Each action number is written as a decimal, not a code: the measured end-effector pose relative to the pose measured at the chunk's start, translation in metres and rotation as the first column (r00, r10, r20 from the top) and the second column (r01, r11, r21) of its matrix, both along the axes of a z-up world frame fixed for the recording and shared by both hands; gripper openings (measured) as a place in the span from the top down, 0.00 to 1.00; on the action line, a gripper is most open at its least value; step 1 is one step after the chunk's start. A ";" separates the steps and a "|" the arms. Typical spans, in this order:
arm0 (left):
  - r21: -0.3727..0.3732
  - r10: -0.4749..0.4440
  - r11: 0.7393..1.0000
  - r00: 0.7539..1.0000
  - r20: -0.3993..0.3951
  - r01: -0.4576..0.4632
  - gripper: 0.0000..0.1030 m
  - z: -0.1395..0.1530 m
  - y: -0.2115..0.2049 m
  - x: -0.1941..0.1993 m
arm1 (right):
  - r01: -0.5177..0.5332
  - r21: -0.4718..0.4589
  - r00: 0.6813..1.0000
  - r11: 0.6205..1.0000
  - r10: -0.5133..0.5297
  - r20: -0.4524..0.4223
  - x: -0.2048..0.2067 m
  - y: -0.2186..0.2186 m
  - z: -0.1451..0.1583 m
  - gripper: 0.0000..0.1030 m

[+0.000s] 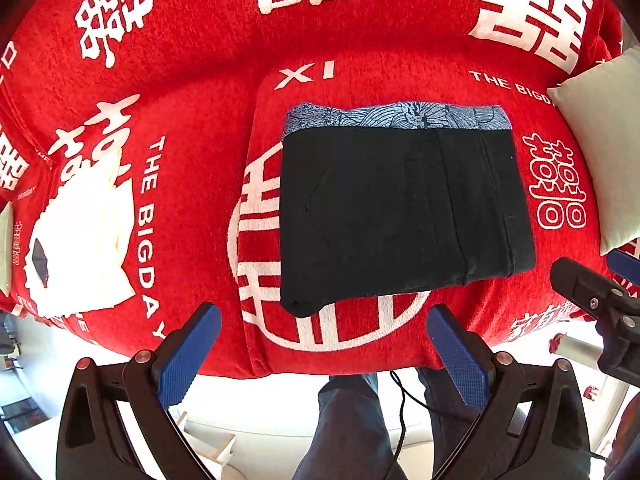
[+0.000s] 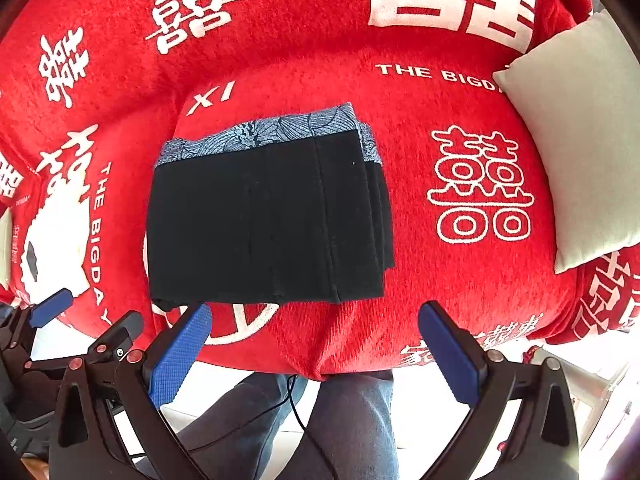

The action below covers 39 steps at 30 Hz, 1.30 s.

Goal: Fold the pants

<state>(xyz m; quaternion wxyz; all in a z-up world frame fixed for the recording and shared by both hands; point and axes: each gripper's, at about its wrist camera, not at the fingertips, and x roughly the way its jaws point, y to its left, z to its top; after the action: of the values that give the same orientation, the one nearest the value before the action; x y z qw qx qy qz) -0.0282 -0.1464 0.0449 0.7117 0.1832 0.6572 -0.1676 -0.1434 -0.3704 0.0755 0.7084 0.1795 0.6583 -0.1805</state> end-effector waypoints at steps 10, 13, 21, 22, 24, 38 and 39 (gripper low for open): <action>-0.009 0.007 1.000 1.000 0.007 -0.007 0.00 0.003 0.001 0.002 | -0.002 -0.012 1.000 1.000 0.002 -0.001 -0.002 0.006 0.003 0.00; -0.012 0.015 1.000 1.000 0.008 -0.015 0.00 0.003 0.002 0.003 | 0.000 -0.019 1.000 1.000 0.000 0.001 -0.001 0.006 0.004 0.00; -0.026 0.017 1.000 1.000 0.021 -0.017 0.00 0.005 0.002 0.005 | 0.007 -0.034 1.000 0.999 -0.007 -0.002 -0.002 0.010 0.005 0.00; -0.029 0.017 0.999 1.000 0.021 -0.017 0.00 0.005 0.002 0.005 | 0.005 -0.035 1.000 0.999 -0.005 -0.003 -0.001 0.009 0.005 0.00; -0.032 0.019 0.999 1.000 0.022 -0.018 0.00 0.005 0.003 0.005 | 0.002 -0.040 1.000 0.999 -0.002 -0.002 0.000 0.010 0.006 0.00; -0.043 0.026 0.999 0.999 0.022 -0.025 0.00 0.004 0.008 0.008 | -0.011 -0.053 1.000 0.999 0.011 -0.004 0.004 0.018 0.006 0.00; -0.043 0.025 0.999 0.999 0.023 -0.023 0.00 0.004 0.008 0.008 | -0.013 -0.054 1.000 0.998 0.012 -0.004 0.005 0.018 0.007 0.00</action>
<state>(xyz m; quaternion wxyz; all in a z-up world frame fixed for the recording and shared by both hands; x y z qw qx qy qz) -0.0203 -0.1387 0.0488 0.7252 0.1621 0.6470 -0.1708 -0.1388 -0.3521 0.0820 0.7127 0.1558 0.6558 -0.1942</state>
